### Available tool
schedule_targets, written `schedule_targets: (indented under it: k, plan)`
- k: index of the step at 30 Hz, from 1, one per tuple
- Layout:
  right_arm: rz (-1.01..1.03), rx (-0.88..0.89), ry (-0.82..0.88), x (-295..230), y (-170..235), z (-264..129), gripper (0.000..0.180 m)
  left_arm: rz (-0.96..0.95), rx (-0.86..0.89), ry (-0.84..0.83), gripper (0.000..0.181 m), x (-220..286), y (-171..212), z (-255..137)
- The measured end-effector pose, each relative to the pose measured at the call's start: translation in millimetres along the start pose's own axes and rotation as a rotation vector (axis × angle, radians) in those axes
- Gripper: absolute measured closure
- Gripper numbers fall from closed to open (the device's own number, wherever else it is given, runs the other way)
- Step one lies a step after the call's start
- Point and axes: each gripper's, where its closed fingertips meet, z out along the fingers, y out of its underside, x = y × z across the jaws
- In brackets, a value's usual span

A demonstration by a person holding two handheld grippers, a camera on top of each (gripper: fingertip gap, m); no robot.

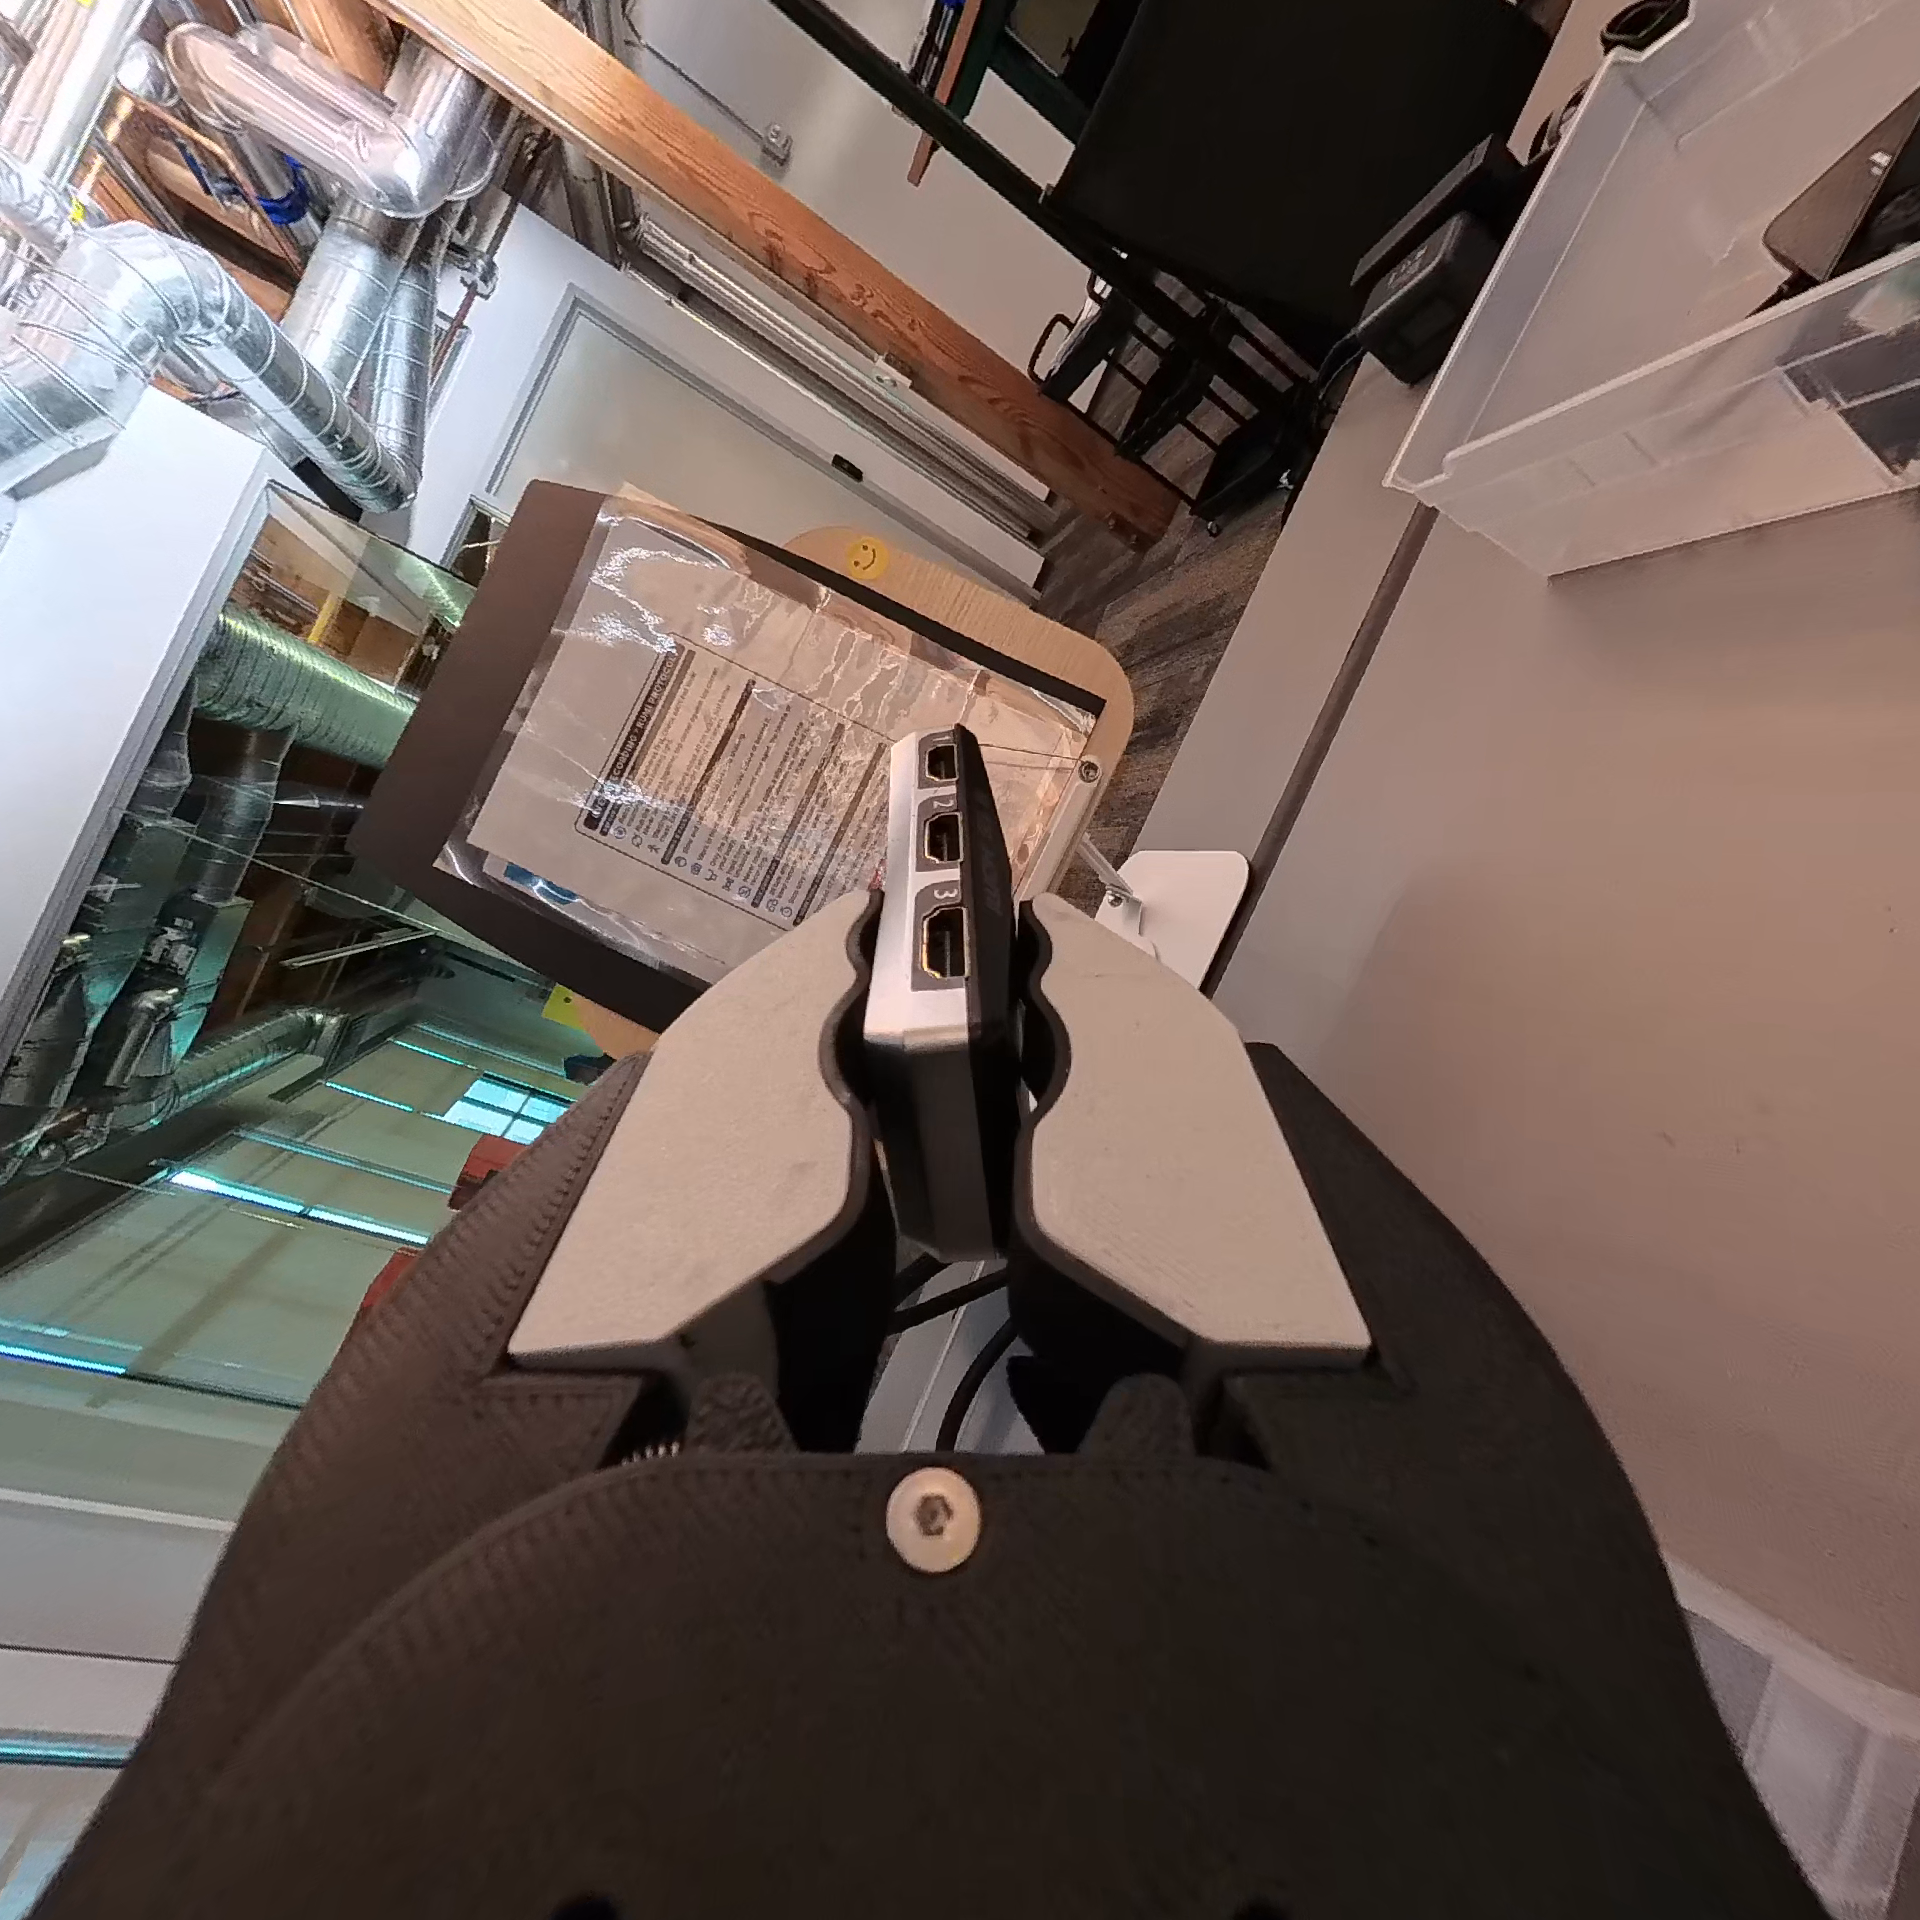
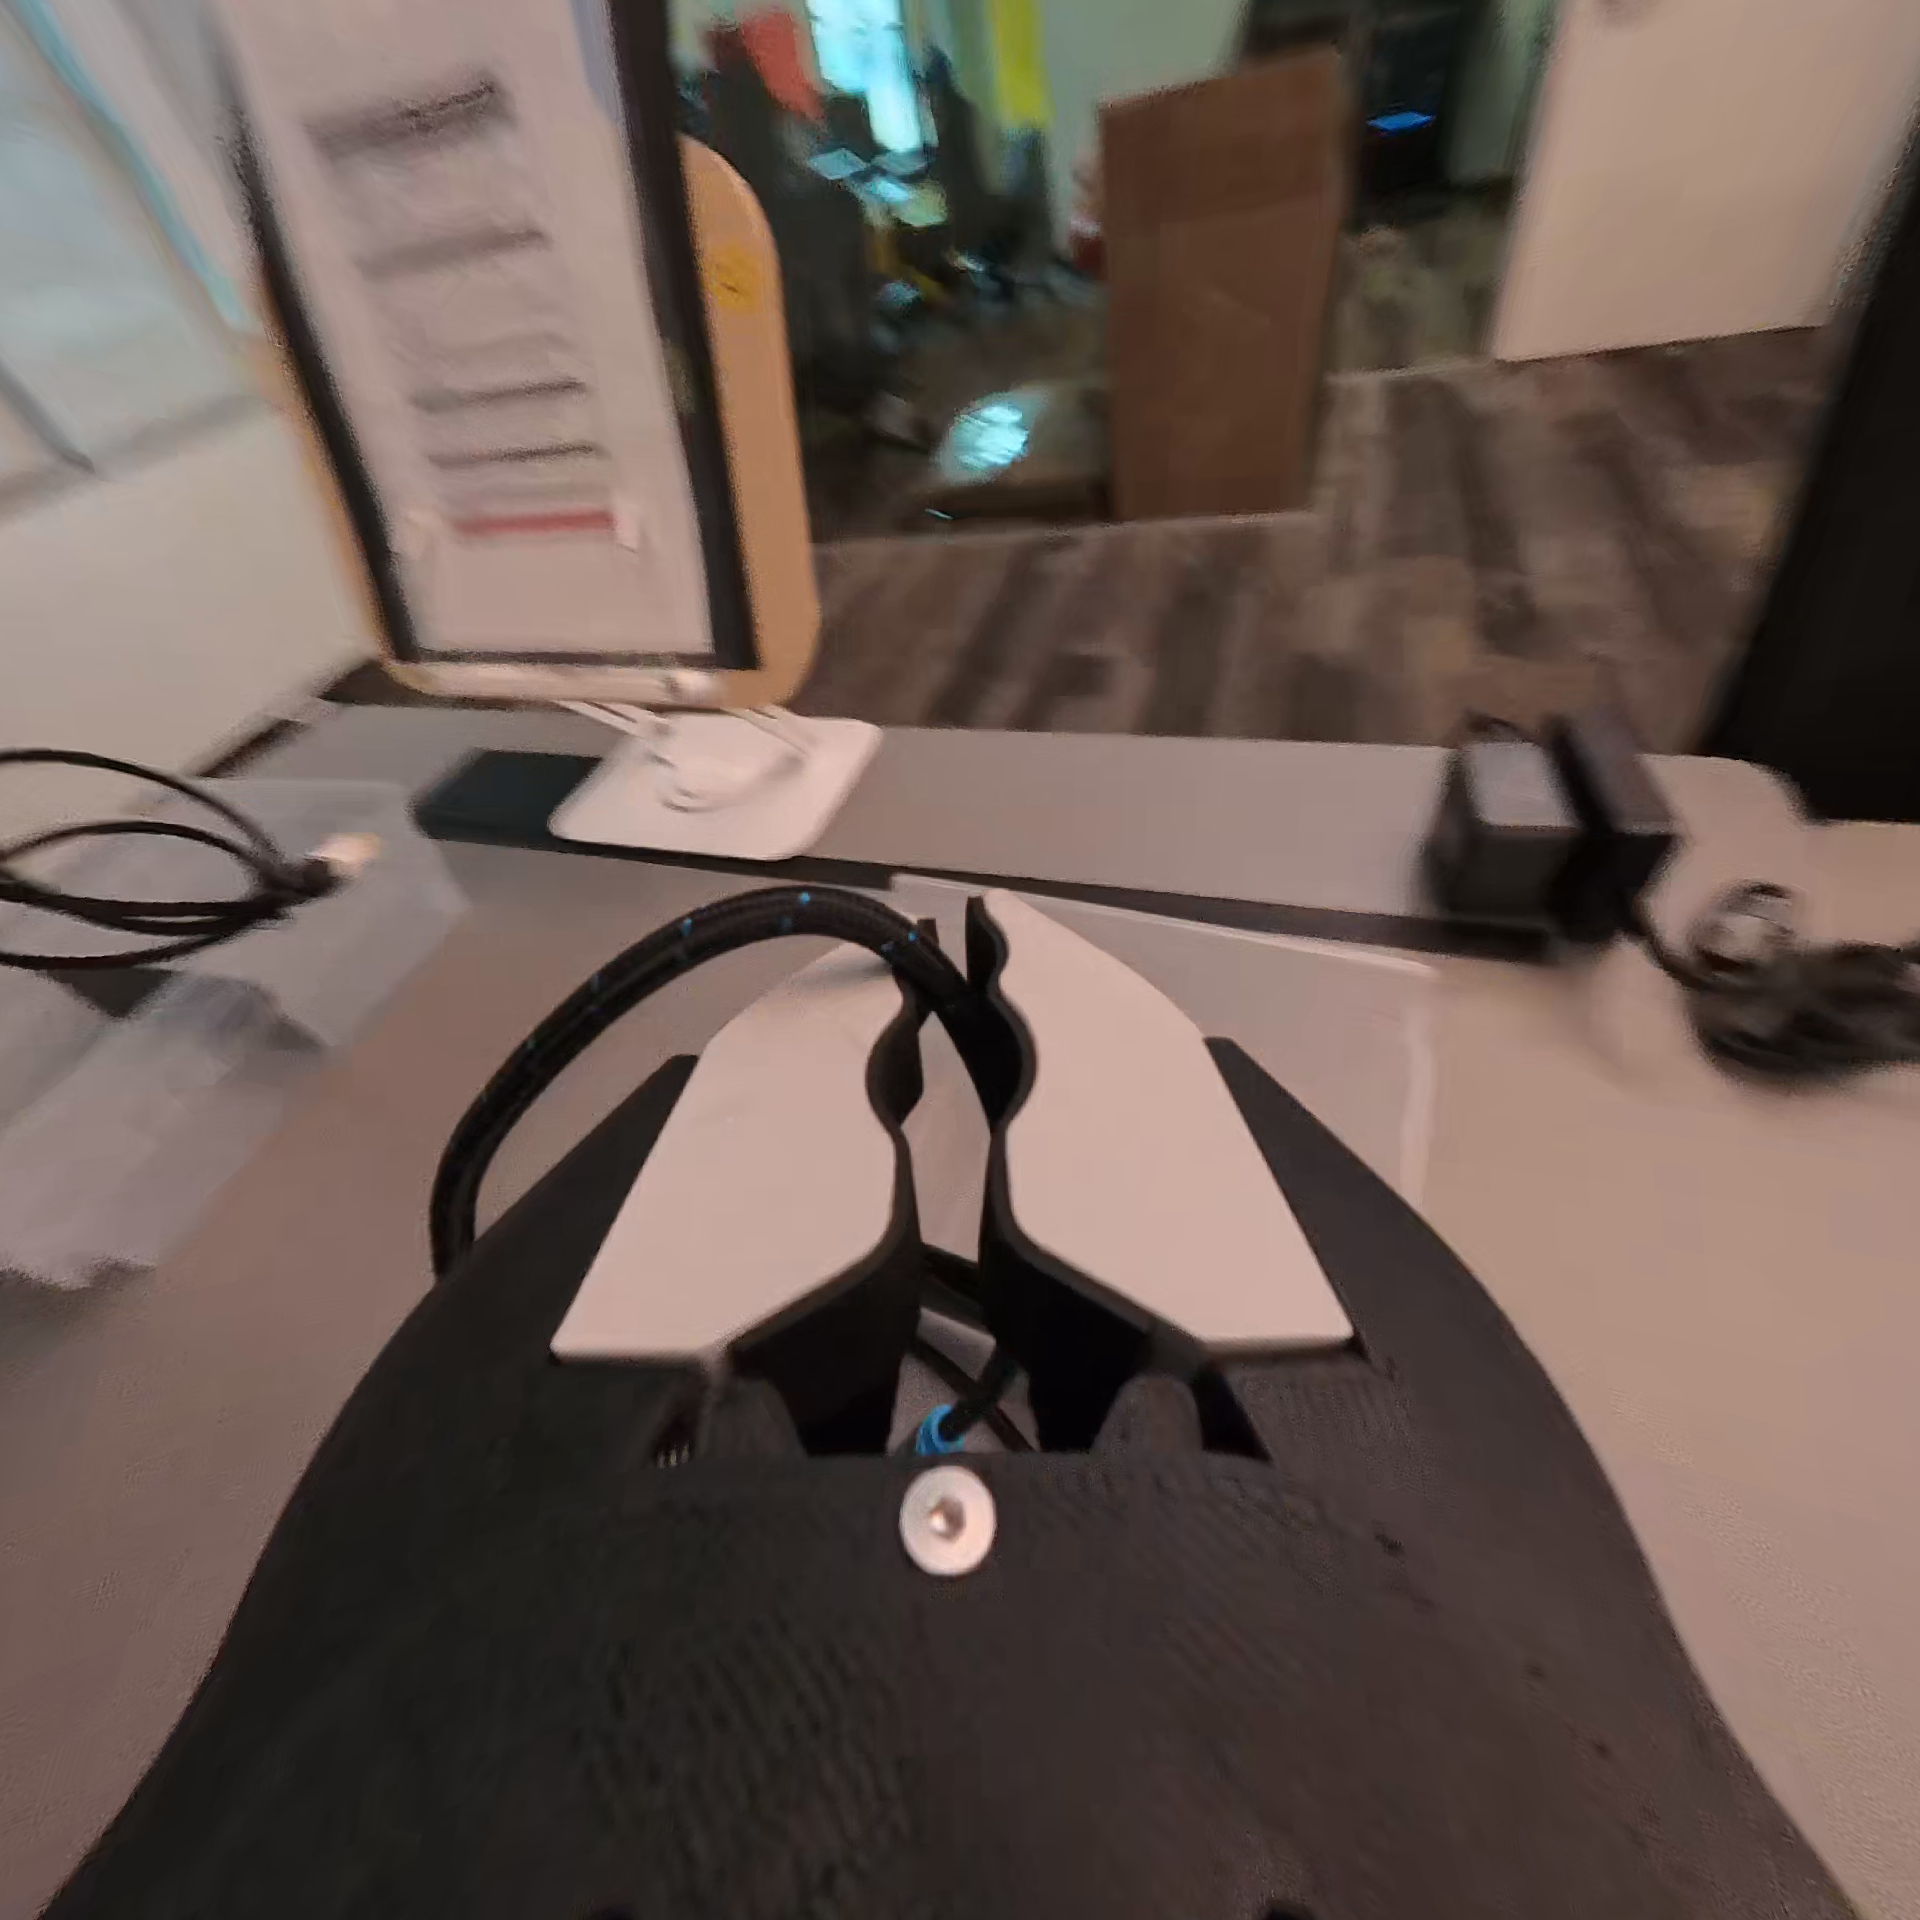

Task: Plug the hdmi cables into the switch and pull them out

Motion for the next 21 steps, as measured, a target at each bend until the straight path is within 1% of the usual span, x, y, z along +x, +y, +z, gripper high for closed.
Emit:
schedule_targets:
  k: [2,4,7,8,9,10,11,13,16,19,21]
  plan:
    - [0.082,0.013,-0.169,-3,14,13,0.174,0.002,0.001,0.001,0.159,1,-1,0]
    - [0.202,-0.015,-0.221,12,32,17,0.176,-0.001,0.002,0.001,0.159,0,-1,0]
    - [0.302,-0.210,-0.256,24,73,7,0.177,-0.005,0.003,0.000,0.159,-1,0,0]
    - [0.304,-0.305,-0.206,32,90,2,0.177,-0.006,0.003,0.001,0.159,-1,0,0]
    - [0.292,-0.406,-0.122,43,108,-6,0.177,-0.006,0.003,0.001,0.159,0,0,0]
    - [0.275,-0.496,-0.053,51,122,-15,0.174,-0.004,0.002,0.002,0.159,0,0,1]
    - [0.252,-0.548,0.022,58,129,-24,0.172,-0.001,0.001,0.004,0.159,1,0,1]
    - [0.209,-0.596,0.162,69,128,-41,0.167,0.004,0.000,0.006,0.159,3,0,1]
    - [0.127,-0.546,0.277,68,104,-56,0.152,0.007,-0.002,0.009,0.160,4,-1,2]
    - [0.017,-0.530,0.375,63,84,-70,0.151,0.009,0.001,0.011,0.159,5,-2,2]
    - [-0.122,-0.443,0.374,47,57,-68,0.151,0.018,0.010,0.011,0.160,6,-3,2]
